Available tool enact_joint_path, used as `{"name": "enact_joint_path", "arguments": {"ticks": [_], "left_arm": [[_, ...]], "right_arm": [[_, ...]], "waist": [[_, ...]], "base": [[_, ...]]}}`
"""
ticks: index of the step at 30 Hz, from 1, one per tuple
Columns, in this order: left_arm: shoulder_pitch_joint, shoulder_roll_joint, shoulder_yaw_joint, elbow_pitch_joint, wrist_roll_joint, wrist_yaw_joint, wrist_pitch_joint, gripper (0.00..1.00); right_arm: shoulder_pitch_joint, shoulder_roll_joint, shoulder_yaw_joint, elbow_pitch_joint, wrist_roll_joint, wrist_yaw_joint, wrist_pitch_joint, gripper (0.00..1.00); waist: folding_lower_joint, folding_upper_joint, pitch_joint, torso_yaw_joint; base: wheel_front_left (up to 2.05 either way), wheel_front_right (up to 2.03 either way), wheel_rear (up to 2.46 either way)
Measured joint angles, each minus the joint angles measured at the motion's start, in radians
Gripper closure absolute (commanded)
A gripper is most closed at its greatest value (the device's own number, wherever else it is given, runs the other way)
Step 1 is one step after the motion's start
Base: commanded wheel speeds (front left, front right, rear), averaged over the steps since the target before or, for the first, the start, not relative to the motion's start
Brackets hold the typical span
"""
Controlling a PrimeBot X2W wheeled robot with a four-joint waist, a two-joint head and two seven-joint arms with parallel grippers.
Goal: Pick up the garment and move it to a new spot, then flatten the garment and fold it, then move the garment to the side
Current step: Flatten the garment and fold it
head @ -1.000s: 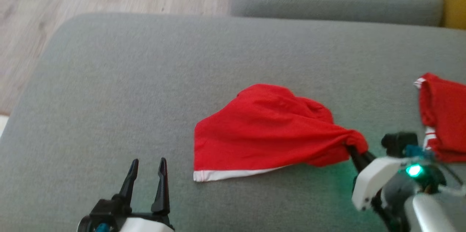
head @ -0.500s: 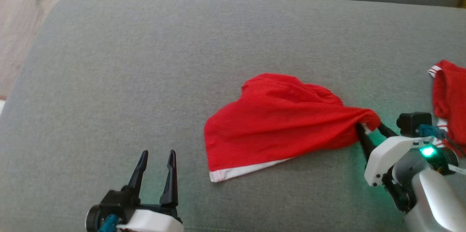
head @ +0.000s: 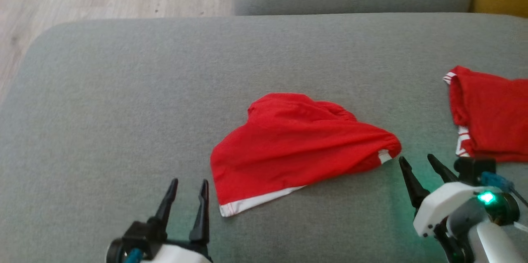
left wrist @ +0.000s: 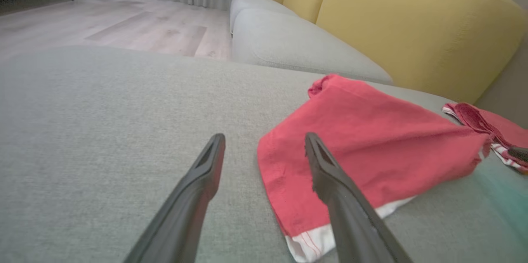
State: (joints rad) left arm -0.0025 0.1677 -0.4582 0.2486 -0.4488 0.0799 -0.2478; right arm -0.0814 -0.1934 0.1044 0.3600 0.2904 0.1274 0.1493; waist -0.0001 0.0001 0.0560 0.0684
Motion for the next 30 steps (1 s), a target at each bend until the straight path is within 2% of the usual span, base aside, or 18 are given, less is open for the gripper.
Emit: {"name": "enact_joint_path", "arguments": {"ticks": [13,22,23,25,30], "left_arm": [[0.023,-0.027,-0.057,0.109,-0.045,-0.051,0.062,0.0],[-0.059,-0.047,-0.091,0.222,-0.046,-0.09,0.099,0.0],[-0.065,-0.051,-0.094,0.237,-0.046,-0.09,0.104,0.36],[-0.078,-0.055,-0.098,0.265,-0.046,-0.099,0.107,1.0],[-0.104,-0.058,-0.101,0.312,-0.054,-0.108,0.091,1.0]], "right_arm": [[0.052,0.066,-0.07,-0.197,-0.041,0.0,-0.01,0.0],[0.048,0.088,-0.085,-0.256,-0.064,0.0,-0.019,0.0],[0.046,0.09,-0.087,-0.262,-0.065,0.0,-0.02,0.0],[0.04,0.095,-0.097,-0.271,-0.065,0.0,-0.032,0.0],[0.024,0.105,-0.133,-0.294,-0.075,0.0,-0.054,0.0]], "waist": [[0.0,0.0,0.007,-0.044],[0.0001,0.0,0.042,-0.073],[0.0001,0.0,0.044,-0.076],[0.0001,0.0,0.049,-0.082],[0.0001,0.0,0.053,-0.091]], "base": [[0.0,0.0,0.0],[0.0,0.0,0.0],[0.0,0.0,0.0],[0.0,0.0,0.0],[0.0,0.0,0.0]]}}
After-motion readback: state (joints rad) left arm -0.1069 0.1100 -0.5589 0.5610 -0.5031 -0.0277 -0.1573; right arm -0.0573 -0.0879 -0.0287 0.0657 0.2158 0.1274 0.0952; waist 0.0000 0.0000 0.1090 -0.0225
